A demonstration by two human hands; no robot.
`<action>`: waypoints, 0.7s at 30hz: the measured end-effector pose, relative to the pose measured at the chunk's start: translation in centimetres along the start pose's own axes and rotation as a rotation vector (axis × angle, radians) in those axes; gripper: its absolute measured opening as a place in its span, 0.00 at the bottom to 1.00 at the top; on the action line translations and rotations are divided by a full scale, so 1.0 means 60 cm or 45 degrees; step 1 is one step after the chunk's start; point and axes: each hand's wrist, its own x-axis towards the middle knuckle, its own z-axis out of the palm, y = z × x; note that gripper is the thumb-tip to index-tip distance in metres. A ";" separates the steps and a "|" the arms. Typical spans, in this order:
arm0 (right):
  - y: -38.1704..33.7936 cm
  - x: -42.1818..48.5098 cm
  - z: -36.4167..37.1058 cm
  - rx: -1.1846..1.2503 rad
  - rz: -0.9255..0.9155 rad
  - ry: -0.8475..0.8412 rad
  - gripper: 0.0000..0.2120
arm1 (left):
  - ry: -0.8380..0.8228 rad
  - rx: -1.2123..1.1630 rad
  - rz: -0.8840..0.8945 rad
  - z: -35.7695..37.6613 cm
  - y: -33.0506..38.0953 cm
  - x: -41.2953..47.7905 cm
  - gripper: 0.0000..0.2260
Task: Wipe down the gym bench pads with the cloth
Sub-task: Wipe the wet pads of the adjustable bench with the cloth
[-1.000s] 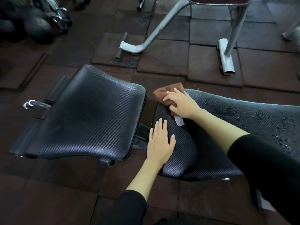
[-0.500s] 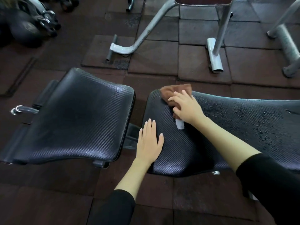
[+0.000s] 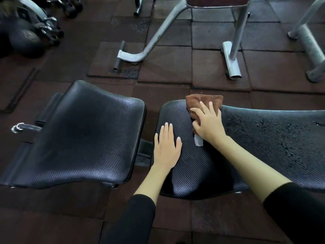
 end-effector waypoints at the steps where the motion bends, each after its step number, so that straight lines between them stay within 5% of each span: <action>1: -0.010 0.010 0.001 0.007 -0.004 -0.023 0.23 | -0.003 0.001 -0.008 0.001 0.000 0.001 0.33; 12: -0.058 0.070 0.015 0.051 -0.268 -0.206 0.20 | 0.000 -0.009 -0.032 0.007 -0.008 0.000 0.31; 21: 0.009 -0.007 -0.015 0.076 -0.040 -0.026 0.22 | 0.030 0.037 -0.015 0.005 -0.004 0.002 0.31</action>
